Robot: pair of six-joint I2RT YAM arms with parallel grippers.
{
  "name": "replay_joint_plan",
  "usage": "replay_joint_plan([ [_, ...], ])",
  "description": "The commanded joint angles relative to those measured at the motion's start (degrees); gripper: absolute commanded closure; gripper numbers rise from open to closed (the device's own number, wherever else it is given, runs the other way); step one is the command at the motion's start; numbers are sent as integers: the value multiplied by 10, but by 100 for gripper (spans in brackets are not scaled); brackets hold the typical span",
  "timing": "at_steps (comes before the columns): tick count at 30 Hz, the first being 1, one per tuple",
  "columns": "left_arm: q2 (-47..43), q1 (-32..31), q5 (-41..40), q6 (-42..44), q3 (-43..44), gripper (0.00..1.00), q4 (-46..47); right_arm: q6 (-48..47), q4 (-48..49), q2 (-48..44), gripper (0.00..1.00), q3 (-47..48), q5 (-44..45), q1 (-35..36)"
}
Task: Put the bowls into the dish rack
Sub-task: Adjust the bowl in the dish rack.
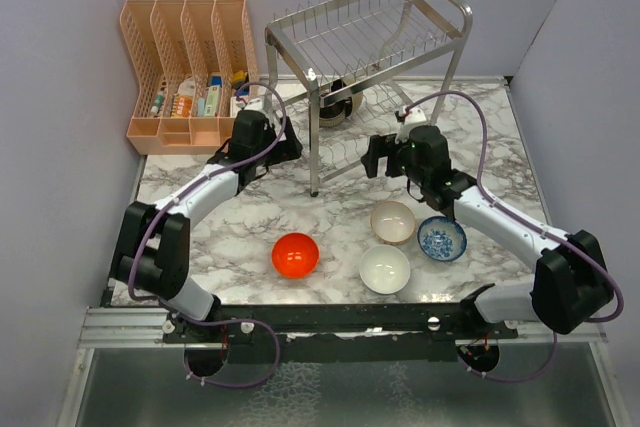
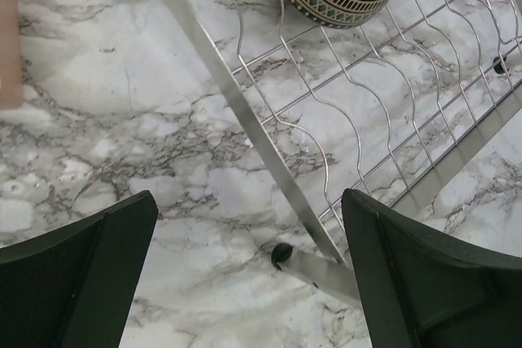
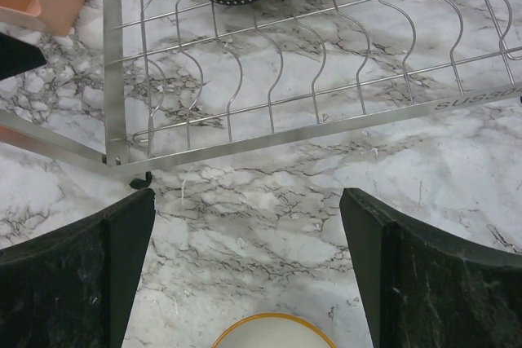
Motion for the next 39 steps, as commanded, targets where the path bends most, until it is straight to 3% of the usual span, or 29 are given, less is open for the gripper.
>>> replay_joint_plan([
  [1, -73, 12, -9, -27, -47, 1, -8, 1, 35, 26, 5, 30, -23, -3],
  [9, -185, 33, -24, -16, -76, 1, -71, 66, 92, 111, 9, 75, -38, -3],
  [17, -236, 37, -48, 24, -83, 1, -117, 162, 158, 226, 22, 140, -67, 0],
  [22, -245, 38, -59, 31, -91, 1, -125, 185, 201, 272, 35, 170, -86, 2],
  [25, -247, 38, -58, 28, -101, 1, -118, 186, 225, 294, 38, 187, -95, 5],
  [28, -250, 38, -53, 26, -110, 1, -112, 186, 247, 318, 53, 201, -103, 7],
  [39, -255, 39, -52, 22, -120, 1, -100, 123, 386, 391, 55, 233, -159, 13],
])
